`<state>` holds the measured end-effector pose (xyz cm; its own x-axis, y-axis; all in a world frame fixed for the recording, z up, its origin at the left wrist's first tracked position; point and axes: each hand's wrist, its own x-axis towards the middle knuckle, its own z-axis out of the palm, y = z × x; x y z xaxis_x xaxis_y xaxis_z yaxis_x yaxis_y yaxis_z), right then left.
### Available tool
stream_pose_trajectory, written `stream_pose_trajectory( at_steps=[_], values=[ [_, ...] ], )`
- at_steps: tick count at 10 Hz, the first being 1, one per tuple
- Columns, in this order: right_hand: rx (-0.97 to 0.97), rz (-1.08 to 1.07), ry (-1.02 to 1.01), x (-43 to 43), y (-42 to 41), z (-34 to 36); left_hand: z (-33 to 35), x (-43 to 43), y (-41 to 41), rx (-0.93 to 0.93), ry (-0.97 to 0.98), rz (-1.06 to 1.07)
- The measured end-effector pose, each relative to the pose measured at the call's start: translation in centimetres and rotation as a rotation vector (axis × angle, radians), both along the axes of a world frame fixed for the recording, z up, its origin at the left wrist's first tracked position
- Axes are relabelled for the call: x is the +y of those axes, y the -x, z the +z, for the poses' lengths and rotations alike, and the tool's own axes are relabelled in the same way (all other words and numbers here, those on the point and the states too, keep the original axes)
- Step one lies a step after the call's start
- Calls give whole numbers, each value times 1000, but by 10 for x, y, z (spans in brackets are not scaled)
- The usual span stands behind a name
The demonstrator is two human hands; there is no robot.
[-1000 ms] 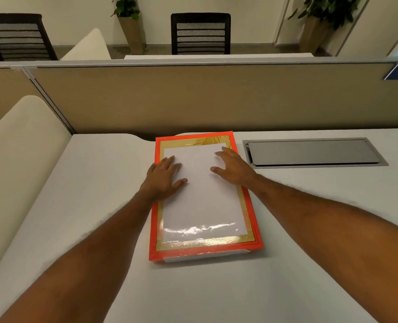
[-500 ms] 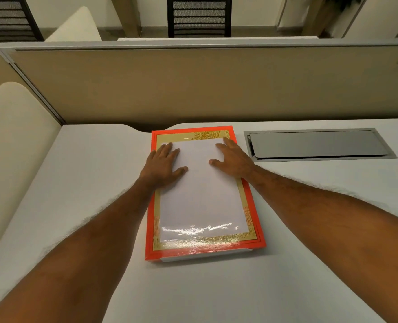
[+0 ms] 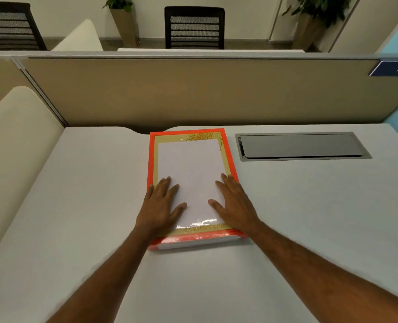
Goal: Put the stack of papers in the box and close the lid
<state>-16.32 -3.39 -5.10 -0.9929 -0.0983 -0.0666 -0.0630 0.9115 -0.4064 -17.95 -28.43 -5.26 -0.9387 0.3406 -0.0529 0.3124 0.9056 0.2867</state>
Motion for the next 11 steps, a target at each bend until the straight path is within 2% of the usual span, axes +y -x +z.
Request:
stream_pose_trajectory(
  at_steps=[1,4,6,9,11],
  values=[
    [-15,0,-39,-4,-26,-6,-6,0,-23,-16,24,21],
    [19,14,-134,4,-33,-2,-4,9,-28,28,4,49],
    [-37,44,-130,-1,-34,-1,-4,3,-31,9,-6,59],
    [-112,88,-210,28,-43,25,19,12,-39,-97,-39,90],
    [-33,33,-216,52,-53,59,53,23,-45,-23,-19,86]
  ],
)
